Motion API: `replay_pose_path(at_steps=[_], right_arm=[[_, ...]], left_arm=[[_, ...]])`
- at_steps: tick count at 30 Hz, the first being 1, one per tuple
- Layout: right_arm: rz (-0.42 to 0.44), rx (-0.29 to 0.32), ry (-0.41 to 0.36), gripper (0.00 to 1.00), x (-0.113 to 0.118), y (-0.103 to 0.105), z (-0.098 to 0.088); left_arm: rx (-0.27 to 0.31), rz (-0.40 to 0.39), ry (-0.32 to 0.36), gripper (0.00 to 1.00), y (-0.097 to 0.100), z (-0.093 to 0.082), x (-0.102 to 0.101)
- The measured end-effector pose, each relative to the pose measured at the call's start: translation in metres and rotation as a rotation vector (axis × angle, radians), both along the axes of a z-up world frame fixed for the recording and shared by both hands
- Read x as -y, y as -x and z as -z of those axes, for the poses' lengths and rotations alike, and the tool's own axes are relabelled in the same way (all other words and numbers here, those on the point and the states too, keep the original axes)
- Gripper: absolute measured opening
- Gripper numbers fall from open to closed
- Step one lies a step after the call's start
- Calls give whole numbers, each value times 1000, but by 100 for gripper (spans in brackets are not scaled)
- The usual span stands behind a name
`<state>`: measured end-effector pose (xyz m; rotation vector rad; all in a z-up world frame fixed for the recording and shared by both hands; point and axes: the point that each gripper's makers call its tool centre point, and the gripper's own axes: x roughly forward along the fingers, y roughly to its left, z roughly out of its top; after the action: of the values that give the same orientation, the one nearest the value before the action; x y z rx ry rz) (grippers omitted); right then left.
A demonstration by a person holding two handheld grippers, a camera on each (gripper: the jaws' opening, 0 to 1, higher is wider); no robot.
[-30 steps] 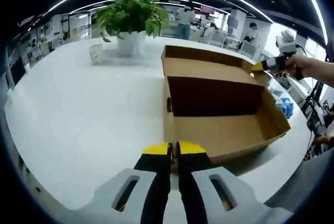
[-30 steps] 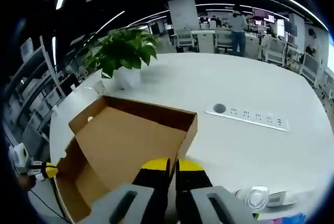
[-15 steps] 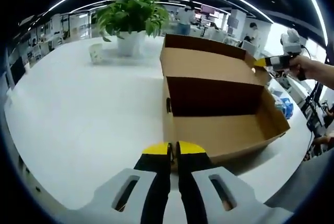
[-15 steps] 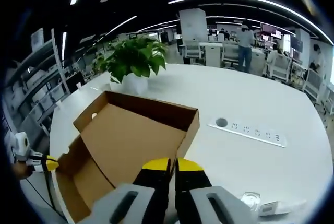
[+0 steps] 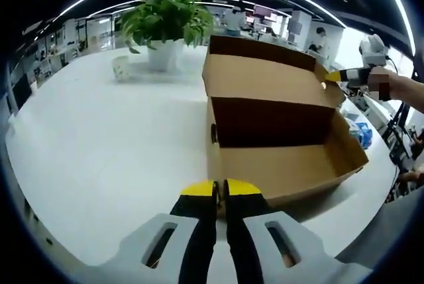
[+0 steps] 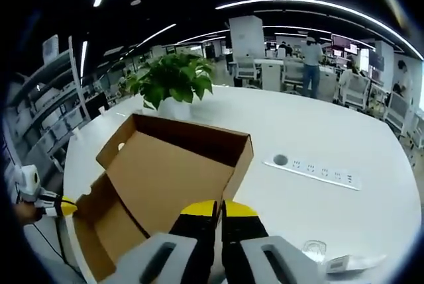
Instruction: Operate the shoe box by opening the lid, removing the specified soft item, and placing it in the target area until the item is outside and the box remains undamaged.
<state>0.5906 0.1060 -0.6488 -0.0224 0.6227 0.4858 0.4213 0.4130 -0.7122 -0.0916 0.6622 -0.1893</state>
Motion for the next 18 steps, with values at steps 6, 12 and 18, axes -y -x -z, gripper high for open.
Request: replay_pose_path(at_steps=[6,12,18], right_arm=[[-1,19,-1,0,0,5,-4],[-3,49,-3,0,1,12,-9],[-8,69,0,0,1,15,-13]], left_arm=[[0,-1,-1,1,0,0,0],[1,1,-6,1,-1,0,-1],[-4,12,-12,1,-1,0,0]])
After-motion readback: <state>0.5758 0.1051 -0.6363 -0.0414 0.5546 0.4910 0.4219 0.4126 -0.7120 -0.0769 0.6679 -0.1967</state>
